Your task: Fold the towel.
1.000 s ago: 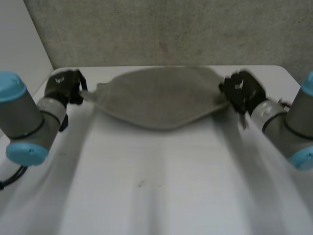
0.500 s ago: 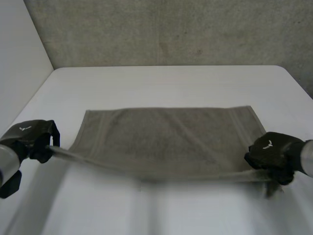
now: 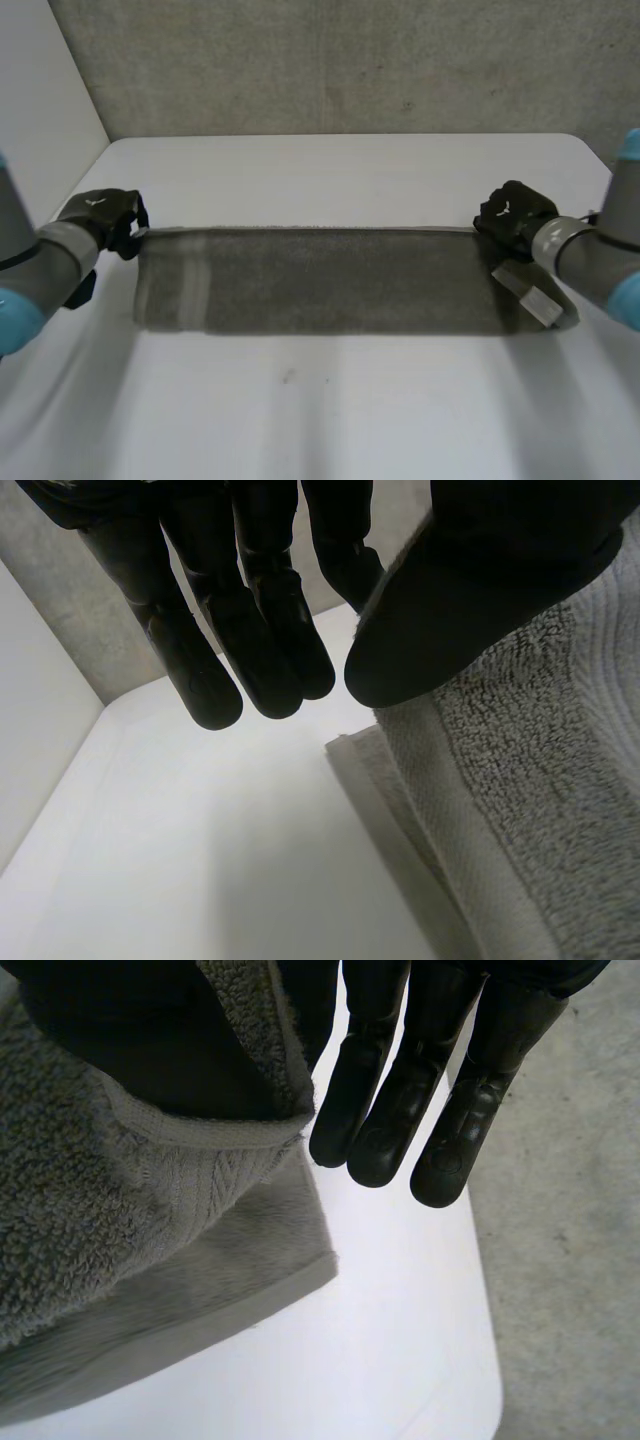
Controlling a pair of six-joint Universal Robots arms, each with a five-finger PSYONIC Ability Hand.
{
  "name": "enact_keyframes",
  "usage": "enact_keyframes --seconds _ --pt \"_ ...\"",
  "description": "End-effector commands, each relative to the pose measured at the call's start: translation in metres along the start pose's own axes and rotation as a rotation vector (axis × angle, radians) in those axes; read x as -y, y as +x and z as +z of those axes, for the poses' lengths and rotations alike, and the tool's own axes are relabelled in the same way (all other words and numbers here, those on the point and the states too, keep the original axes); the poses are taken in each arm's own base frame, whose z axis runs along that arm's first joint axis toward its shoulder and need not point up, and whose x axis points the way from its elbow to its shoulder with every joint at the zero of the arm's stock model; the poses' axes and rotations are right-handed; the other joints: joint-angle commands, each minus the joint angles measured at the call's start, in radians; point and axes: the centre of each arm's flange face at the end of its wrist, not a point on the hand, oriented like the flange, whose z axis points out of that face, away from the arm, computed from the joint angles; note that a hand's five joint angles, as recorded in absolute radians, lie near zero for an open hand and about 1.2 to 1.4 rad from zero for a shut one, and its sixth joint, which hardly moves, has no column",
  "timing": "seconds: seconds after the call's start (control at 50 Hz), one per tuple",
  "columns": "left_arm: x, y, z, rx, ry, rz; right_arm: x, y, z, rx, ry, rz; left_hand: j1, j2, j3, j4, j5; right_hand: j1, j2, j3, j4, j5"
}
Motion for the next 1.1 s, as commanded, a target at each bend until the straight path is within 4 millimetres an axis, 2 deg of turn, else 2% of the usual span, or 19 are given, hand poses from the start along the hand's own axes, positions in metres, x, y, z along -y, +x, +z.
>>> enact_keyframes --seconds 0.02,0.06,0.16,0.4,0.46,0.5,0.52,0.54,0.56,0.6,0.62,0.64,0.68,0.78,0.82,0.84,0.88,0.94,1.1 --pt "-0.007 0.005 0.050 0.037 0.013 0.012 -0.012 -0.015 0.040 -0.104 0.060 -0.079 0.194 0.178 0.179 0.179 0.182 0.422 0.219 0.206 0.199 0.228" --pt "-0.010 0.016 0.066 0.020 0.027 0.025 -0.015 -0.017 0.053 -0.149 0.099 -0.111 0.194 0.178 0.179 0.179 0.182 0.422 0.219 0.206 0.199 0.228" --pt "-0.013 0.023 0.082 0.013 0.045 0.031 -0.018 -0.026 0.061 -0.136 0.135 -0.115 0.194 0.178 0.179 0.179 0.182 0.422 0.219 0.206 0.199 0.228" --pt "-0.017 0.025 0.088 0.010 0.047 0.033 -0.015 -0.027 0.066 -0.113 0.220 -0.115 0.194 0.178 0.179 0.179 0.182 0.397 0.193 0.180 0.174 0.202" --pt "-0.017 0.025 0.086 0.011 0.045 0.030 -0.015 -0.027 0.066 -0.108 0.231 -0.114 0.194 0.178 0.179 0.179 0.182 0.277 0.073 0.060 0.054 0.082" --pt "-0.016 0.026 0.085 0.007 0.046 0.026 -0.015 -0.028 0.066 -0.104 0.233 -0.100 0.194 0.178 0.179 0.179 0.182 -0.082 -0.286 -0.299 -0.305 -0.277" --pt "-0.015 0.030 0.082 -0.001 0.049 0.026 -0.015 -0.028 0.066 -0.104 0.233 -0.100 0.194 0.178 0.179 0.179 0.182 -0.084 -0.288 -0.301 -0.307 -0.279" --pt "-0.014 0.035 0.080 -0.012 0.051 0.028 -0.016 -0.028 0.066 -0.106 0.227 -0.093 0.078 0.062 0.063 0.063 0.067 -0.294 -0.497 -0.511 -0.517 -0.488" --pt "-0.014 0.035 0.080 -0.012 0.051 0.028 -0.016 -0.028 0.066 -0.106 0.227 -0.093 0.077 0.061 0.062 0.062 0.065 -0.296 -0.500 -0.513 -0.519 -0.491" --pt "-0.011 0.039 0.074 -0.018 0.053 0.030 -0.017 -0.026 0.067 -0.113 0.221 -0.086 -0.504 -0.520 -0.519 -0.519 -0.516 -0.777 -0.981 -0.994 -1.000 -0.972" --pt "-0.011 0.039 0.074 -0.019 0.053 0.030 -0.017 -0.026 0.067 -0.113 0.221 -0.086 -0.507 -0.523 -0.522 -0.523 -0.519 -0.780 -0.984 -0.997 -1.003 -0.975" --pt "-0.008 0.039 0.070 -0.012 0.056 0.030 -0.016 -0.026 0.067 -0.114 0.221 -0.079 -0.696 -0.712 -0.711 -0.712 -0.708 -0.799 -1.003 -1.016 -1.022 -0.994" --pt "-0.008 0.039 0.066 -0.005 0.051 0.030 -0.017 -0.023 0.067 -0.119 0.220 -0.064 -0.707 -0.723 -0.722 -0.722 -0.718 -0.799 -1.003 -1.016 -1.022 -0.994" --pt "-0.006 0.046 0.055 -0.003 0.047 0.026 -0.019 0.001 0.061 -0.151 0.226 0.057 -0.766 -0.782 -0.780 -0.781 -0.777 -0.799 -1.003 -1.016 -1.022 -0.994" --pt "-0.011 0.056 0.047 -0.027 0.031 0.023 -0.013 0.023 0.051 -0.178 0.259 0.201 -0.801 -0.817 -0.815 -0.816 -0.812 -0.799 -1.003 -1.016 -1.022 -0.994" --pt "-0.011 0.056 0.047 -0.027 0.031 0.023 -0.013 0.023 0.051 -0.178 0.260 0.201 -0.801 -0.817 -0.816 -0.816 -0.812 -0.799 -1.003 -1.016 -1.022 -0.994" --pt "-0.013 0.061 0.039 -0.042 0.019 0.018 -0.014 0.047 0.041 -0.204 0.274 0.385 -0.815 -0.832 -0.830 -0.831 -0.827 -0.799 -1.003 -1.016 -1.022 -0.994" --pt "-0.014 0.063 0.034 -0.047 0.012 0.020 -0.014 0.065 0.027 -0.211 0.280 0.550 -0.818 -0.835 -0.833 -0.834 -0.830 -0.799 -1.003 -1.016 -1.022 -0.994" --pt "-0.019 0.061 0.017 -0.052 -0.018 0.022 -0.018 0.089 -0.005 -0.157 0.237 0.776 -0.886 -0.902 -0.901 -0.901 -0.898 -0.799 -1.003 -1.016 -1.022 -0.994"
